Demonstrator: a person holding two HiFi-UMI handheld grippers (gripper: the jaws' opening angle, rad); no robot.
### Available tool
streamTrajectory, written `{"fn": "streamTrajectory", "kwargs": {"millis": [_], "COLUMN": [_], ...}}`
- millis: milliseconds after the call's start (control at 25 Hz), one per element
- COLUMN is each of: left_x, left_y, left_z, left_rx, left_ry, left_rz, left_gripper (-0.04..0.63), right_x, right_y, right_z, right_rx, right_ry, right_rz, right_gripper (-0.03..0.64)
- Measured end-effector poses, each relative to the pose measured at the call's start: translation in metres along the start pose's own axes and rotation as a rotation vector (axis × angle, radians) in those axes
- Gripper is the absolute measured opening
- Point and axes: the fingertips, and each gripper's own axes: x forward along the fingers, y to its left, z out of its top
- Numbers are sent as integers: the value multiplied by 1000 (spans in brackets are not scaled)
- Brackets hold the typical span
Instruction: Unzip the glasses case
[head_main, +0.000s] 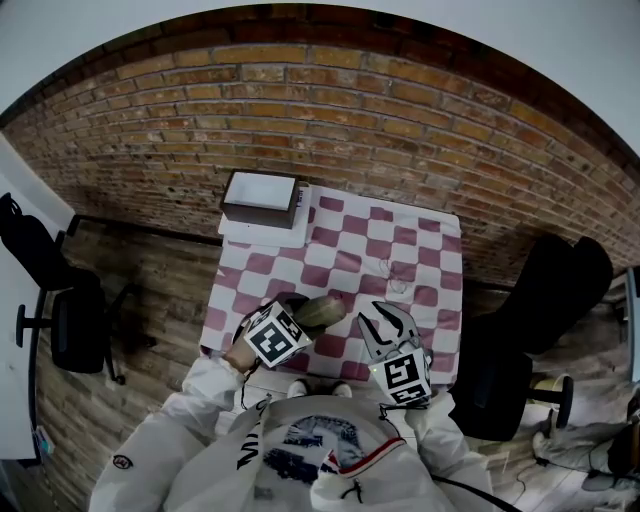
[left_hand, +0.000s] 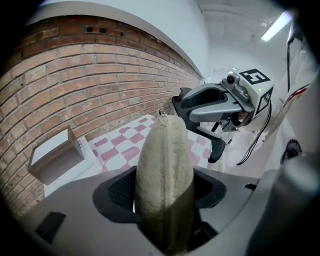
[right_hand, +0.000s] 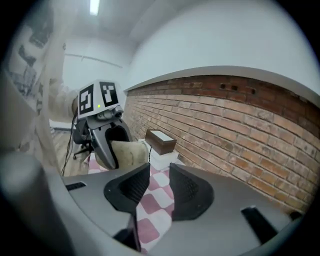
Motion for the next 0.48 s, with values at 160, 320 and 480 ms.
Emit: {"fn": "streamTrajectory", "kwargs": {"millis": [160,320,480], "left_x": [-2,-6,-11], "left_y": [-1,-3,-5], "left_z": [6,17,31], "left_rx": [-56,-146,-211], "left_ry": [-49,-128,-216], "left_rz": [29,41,68], "left_gripper": [290,290,290], "right_x": [-10,-21,-34], "right_y": [-10,-21,-33], "right_z": [-2,-11,-16], "right_rx": [130,209,261], "right_ry": [-31,-47,-80], "right_rz": [1,-13,-37], "right_gripper": [125,129,129]}}
